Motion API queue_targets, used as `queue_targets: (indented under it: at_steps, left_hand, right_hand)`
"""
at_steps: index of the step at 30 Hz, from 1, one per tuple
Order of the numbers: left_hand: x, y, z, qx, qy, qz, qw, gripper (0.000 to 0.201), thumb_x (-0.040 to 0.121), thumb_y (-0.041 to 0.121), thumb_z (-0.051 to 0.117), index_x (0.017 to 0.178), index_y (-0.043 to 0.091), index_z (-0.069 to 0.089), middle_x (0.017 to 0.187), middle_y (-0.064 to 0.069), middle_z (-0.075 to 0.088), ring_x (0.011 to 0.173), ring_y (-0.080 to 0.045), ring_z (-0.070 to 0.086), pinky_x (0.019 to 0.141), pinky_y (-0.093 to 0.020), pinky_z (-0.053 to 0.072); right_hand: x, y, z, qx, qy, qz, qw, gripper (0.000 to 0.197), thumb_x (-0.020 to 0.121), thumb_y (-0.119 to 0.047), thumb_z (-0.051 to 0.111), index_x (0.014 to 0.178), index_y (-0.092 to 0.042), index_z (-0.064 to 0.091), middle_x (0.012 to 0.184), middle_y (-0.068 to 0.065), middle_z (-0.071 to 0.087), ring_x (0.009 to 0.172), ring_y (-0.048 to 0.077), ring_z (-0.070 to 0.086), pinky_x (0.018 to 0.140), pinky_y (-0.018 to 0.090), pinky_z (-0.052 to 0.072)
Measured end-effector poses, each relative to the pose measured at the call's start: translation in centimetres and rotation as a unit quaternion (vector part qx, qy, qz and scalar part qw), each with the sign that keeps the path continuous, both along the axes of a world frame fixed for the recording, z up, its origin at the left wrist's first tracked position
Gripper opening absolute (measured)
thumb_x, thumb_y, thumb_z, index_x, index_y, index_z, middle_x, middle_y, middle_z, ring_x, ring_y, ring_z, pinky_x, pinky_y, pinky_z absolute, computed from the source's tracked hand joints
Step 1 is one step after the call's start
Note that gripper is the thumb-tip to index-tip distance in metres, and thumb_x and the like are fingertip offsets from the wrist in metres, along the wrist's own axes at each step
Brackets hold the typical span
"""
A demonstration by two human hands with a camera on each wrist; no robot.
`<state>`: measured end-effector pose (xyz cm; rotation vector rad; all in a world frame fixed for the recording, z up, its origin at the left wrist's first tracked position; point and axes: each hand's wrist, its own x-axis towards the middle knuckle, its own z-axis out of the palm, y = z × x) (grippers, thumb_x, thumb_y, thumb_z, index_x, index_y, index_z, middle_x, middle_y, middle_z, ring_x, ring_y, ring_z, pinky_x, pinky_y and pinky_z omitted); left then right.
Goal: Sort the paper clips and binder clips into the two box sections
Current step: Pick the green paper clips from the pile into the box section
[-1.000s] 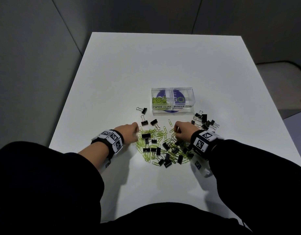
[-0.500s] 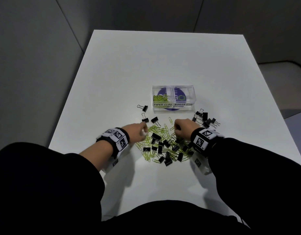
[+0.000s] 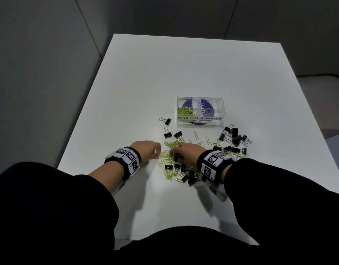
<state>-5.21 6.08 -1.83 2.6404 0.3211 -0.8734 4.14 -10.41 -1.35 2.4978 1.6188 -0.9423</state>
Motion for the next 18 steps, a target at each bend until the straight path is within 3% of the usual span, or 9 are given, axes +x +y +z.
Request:
queue_targets:
  at_steps: [4, 8, 11, 14, 18]
  left_hand:
    - [0.7, -0.7, -0.4, -0.011, -0.011, 0.017, 1.0, 0.013, 0.094, 0.025, 0.051, 0.088, 0.015, 0.047, 0.094, -0.004, 0.049, 0.085, -0.018, 0.047, 0.074, -0.028, 0.036]
    - [1.3, -1.1, -0.6, -0.033, -0.041, 0.03, 0.998, 0.014, 0.096, 0.022, 0.048, 0.086, 0.013, 0.041, 0.091, -0.001, 0.043, 0.083, -0.016, 0.043, 0.071, -0.023, 0.034]
    - [2.0, -1.3, 0.1, -0.049, -0.068, 0.059, 0.995, 0.015, 0.097, 0.02, 0.044, 0.086, 0.012, 0.04, 0.084, 0.001, 0.044, 0.079, -0.017, 0.043, 0.055, -0.018, 0.031]
    - [2.8, -1.3, 0.9, -0.048, -0.074, 0.067, 0.994, 0.013, 0.099, 0.022, 0.039, 0.098, 0.011, 0.045, 0.093, -0.007, 0.056, 0.081, -0.021, 0.049, 0.066, -0.025, 0.04]
    - [3.3, -1.6, 1.4, -0.048, -0.068, 0.074, 0.994, 0.033, 0.099, 0.01, 0.032, 0.129, 0.01, 0.045, 0.114, -0.014, 0.062, 0.103, -0.03, 0.059, 0.086, -0.032, 0.044]
  right_hand:
    - [0.3, -0.1, -0.3, 0.001, -0.035, -0.001, 0.999, 0.028, 0.092, -0.014, 0.05, 0.12, -0.012, 0.051, 0.118, 0.011, 0.055, 0.106, 0.031, 0.056, 0.082, 0.038, 0.047]
    - [0.9, -1.1, -0.4, 0.015, -0.079, 0.035, 0.996, 0.023, 0.093, -0.012, 0.045, 0.115, -0.009, 0.052, 0.116, 0.01, 0.056, 0.102, 0.03, 0.057, 0.075, 0.036, 0.048]
    - [1.5, -1.7, 0.1, 0.06, -0.088, 0.035, 0.994, 0.021, 0.095, -0.018, 0.044, 0.111, -0.007, 0.053, 0.11, 0.008, 0.058, 0.096, 0.025, 0.058, 0.071, 0.032, 0.045]
    - [2.9, -2.3, 1.0, 0.105, -0.106, -0.014, 0.989, 0.02, 0.095, -0.02, 0.044, 0.106, -0.008, 0.055, 0.104, 0.006, 0.061, 0.089, 0.022, 0.059, 0.07, 0.026, 0.046]
    - [5.1, -3.3, 1.6, 0.077, -0.153, -0.078, 0.982, 0.02, 0.094, -0.019, 0.042, 0.103, -0.007, 0.056, 0.101, 0.008, 0.06, 0.081, 0.022, 0.054, 0.076, 0.034, 0.053]
